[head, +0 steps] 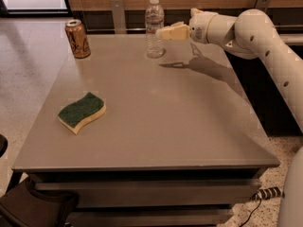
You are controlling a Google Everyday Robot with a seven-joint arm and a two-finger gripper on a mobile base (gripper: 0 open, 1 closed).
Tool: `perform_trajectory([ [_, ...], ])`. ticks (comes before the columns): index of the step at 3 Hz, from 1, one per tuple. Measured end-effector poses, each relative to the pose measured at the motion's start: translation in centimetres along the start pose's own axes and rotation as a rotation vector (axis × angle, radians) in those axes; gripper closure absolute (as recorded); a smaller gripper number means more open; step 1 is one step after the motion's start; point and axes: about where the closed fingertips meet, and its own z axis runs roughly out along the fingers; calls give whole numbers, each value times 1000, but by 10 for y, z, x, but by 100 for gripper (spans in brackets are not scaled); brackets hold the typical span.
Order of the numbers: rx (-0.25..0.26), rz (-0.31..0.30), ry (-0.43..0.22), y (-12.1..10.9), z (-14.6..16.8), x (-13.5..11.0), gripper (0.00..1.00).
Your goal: Move water bottle near sponge
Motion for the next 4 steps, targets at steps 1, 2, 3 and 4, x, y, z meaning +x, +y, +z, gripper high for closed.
perform_trajectory([
  [1, -17, 7, -23, 3, 17, 2, 0],
  [2, -40, 4, -27, 12, 33, 2, 0],
  [3, -61, -2, -23, 24, 46, 2, 0],
  [4, -67, -1, -23, 27, 49, 2, 23],
])
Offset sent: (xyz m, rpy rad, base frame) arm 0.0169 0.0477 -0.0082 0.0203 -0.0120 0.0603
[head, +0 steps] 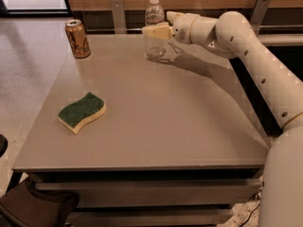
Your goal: Move water bottle near sponge
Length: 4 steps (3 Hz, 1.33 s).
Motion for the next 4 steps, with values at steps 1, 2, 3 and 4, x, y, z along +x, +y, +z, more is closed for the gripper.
perform_trajectory([
  [1, -6, 1, 0, 3, 3, 0, 54],
  [2, -10, 1, 0, 5, 6, 1, 77],
  [3, -15, 2, 0, 7, 9, 1, 100],
  [4, -21, 1, 2, 11, 7, -2, 100],
])
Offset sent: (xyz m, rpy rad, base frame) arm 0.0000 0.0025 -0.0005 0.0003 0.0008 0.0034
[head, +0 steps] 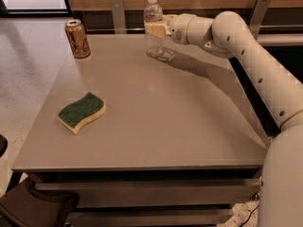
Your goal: Move water bottle near sponge
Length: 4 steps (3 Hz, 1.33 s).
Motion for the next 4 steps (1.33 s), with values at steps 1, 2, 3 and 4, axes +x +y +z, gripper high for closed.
perform_trajectory([
  [1, -28, -6, 7, 17, -11, -17, 100],
  [2, -26, -29, 15, 41, -38, -44, 100],
  [3, -26, -55, 24, 79, -69, -55, 100],
  [4, -37, -71, 18, 106, -84, -52, 100],
])
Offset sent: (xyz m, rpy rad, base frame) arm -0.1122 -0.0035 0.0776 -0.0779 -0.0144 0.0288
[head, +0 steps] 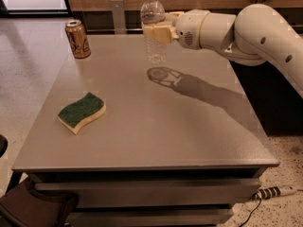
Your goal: Move water bottle near sponge
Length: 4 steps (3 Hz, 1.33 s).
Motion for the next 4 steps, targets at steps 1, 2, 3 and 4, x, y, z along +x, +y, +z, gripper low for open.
perform_trajectory([
  [1, -26, 5, -32, 27, -8, 13, 100],
  [2, -66, 9, -88, 74, -9, 17, 100],
  [3, -62, 19, -104, 100, -6, 20, 100],
  [4, -38, 47, -88, 122, -7, 21, 100],
])
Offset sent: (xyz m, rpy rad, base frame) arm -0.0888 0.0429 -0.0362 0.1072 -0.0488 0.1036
